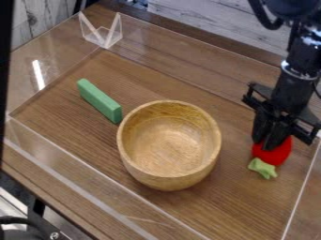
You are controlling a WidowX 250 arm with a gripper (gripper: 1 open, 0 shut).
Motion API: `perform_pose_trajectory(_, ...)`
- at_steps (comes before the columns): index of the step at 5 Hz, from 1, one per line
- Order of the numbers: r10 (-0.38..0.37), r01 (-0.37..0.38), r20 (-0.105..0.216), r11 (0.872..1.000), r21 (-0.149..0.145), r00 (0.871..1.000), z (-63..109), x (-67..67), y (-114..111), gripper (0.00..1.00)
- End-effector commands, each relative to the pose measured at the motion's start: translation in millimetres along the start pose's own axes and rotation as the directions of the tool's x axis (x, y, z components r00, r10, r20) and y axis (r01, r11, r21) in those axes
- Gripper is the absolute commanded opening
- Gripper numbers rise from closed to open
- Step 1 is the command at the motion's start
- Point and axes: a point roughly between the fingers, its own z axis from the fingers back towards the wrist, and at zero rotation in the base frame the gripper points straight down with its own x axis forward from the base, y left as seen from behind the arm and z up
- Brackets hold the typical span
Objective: Move the red object to the left side of the table
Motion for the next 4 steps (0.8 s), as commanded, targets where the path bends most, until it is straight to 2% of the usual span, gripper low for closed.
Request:
perform_pose_trajectory(1,0.023,-0.023,0.003,1.0,0.012,1.0,-5.7,-3.7,-2,1.0)
perform_pose_trajectory(2,0.057,-0.056,-0.022,0.998,0.025,0.998,-17.1,-9.6,0,1.0)
perform_pose_trajectory(3,0.018,-0.017,-0.018,0.999,0.044,1.0,-18.8,1.0,-1,0.0)
perform_pose_trajectory(4,-0.012,0.014,-0.023,0.997,0.073,1.0,-17.8,7.0,0,1.0)
